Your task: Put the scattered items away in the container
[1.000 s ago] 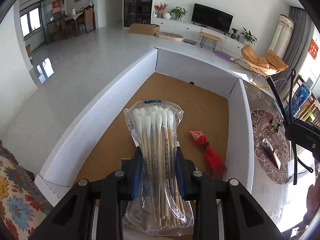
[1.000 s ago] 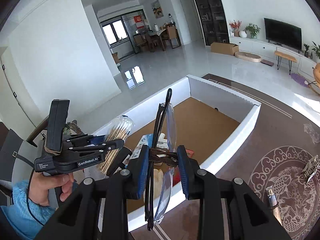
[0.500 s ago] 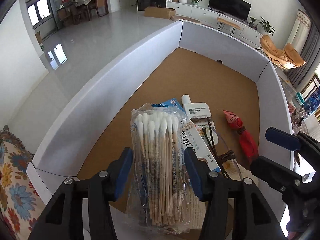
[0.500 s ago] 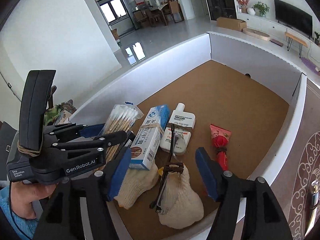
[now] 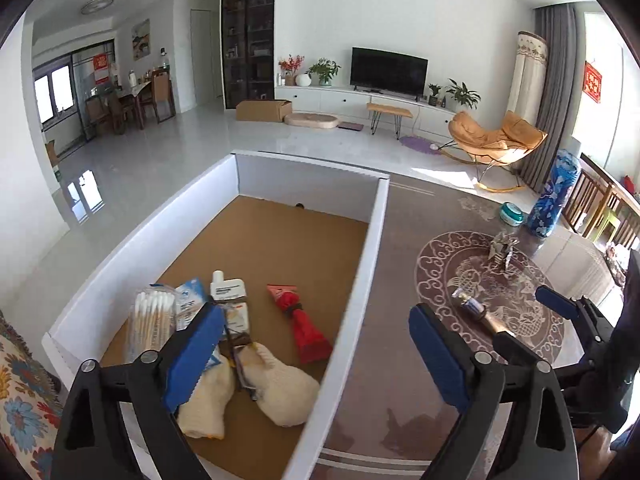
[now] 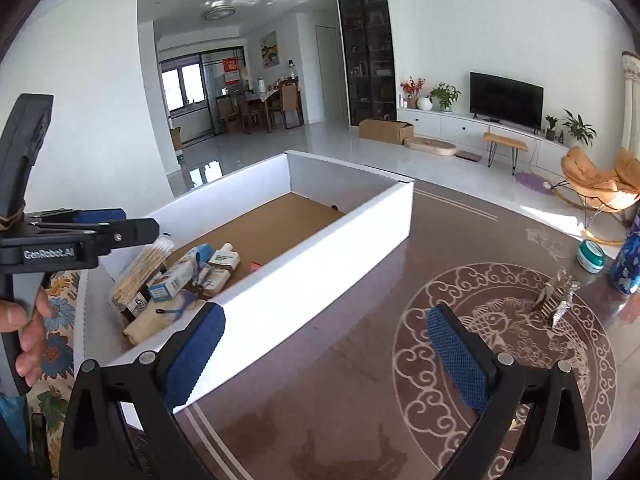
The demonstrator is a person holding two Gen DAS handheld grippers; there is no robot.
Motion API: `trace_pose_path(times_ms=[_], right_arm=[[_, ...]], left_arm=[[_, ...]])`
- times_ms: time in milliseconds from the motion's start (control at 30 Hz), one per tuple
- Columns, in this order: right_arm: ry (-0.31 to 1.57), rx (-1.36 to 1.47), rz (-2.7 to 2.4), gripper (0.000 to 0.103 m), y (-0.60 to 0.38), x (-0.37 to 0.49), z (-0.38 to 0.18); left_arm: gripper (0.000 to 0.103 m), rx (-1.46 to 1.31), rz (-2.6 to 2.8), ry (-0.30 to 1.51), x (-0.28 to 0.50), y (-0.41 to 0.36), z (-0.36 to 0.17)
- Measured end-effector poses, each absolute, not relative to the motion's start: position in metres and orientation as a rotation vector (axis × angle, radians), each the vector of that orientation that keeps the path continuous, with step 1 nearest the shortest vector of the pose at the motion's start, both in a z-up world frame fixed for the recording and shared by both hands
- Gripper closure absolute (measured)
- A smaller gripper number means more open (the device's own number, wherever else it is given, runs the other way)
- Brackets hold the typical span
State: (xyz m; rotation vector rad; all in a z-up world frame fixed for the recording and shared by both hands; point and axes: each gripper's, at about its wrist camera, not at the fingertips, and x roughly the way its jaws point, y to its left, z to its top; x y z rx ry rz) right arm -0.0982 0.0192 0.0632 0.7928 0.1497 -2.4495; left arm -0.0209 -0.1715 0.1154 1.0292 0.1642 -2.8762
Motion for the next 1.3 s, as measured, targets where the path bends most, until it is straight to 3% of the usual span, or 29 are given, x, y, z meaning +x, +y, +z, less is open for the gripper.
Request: trace_pose_path(times_ms=[200, 400, 533, 1033, 1300], right_arm=[[0.23, 1.038, -2.718, 0.001, 0.173, -0.092, 0.01], [0.016, 1.206, -2.838, 0.001, 0.27, -0.073, -0.017], [-0.082, 1.258, -2.824, 0.001, 0.281, -0.068, -0.03], [-0.144, 1.34, -2.803, 0.001, 0.28, -0.074, -0.04], [-0.093, 1.391, -2.799, 0.001, 0.275, -0.078, -0.045]], left_arm=[[0.0, 1.265, -3.023, 0.236, -0.018, -0.048, 0.041], [0.0, 1.437, -2.989, 0.014, -0.04, 0.019, -0.021], [0.0, 1.438, -2.994, -0.002, -0.05, 0.03, -0.031], [0.0, 1.463, -2.965, 0.112, -0.063, 0.022, -0.047], [0.0, 1.472, -2.942, -0.009, -0.065, 0.035, -0.05]])
